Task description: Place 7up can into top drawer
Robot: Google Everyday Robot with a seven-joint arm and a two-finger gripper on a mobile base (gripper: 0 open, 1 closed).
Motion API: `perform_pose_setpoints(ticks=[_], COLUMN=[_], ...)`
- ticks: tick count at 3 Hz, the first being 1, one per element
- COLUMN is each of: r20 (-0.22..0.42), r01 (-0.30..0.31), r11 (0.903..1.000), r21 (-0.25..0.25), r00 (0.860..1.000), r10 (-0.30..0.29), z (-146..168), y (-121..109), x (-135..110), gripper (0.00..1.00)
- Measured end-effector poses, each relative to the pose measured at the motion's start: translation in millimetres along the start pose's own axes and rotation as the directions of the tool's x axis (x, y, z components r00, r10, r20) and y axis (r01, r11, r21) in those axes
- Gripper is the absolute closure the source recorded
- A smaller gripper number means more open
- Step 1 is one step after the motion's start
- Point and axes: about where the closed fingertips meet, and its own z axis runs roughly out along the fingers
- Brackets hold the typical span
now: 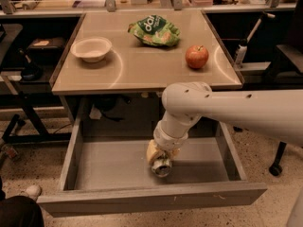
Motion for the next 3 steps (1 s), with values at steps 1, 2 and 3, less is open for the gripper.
perform_pose_setpoints(ticks=[1, 2, 3], r20=[0.000, 0.000, 0.000], r01=[0.000, 0.000, 0.000], r11=[1.0000, 1.0000, 1.0000], r21=[0.000, 0.000, 0.000], r00=[1.000, 1.000, 1.000], r10=[0.000, 0.000, 0.000], z=[0.0, 0.0, 0.1], y=[0.0, 0.0, 0.0], x=[0.0, 0.0, 0.1], gripper=[0.12, 0.00, 0.00])
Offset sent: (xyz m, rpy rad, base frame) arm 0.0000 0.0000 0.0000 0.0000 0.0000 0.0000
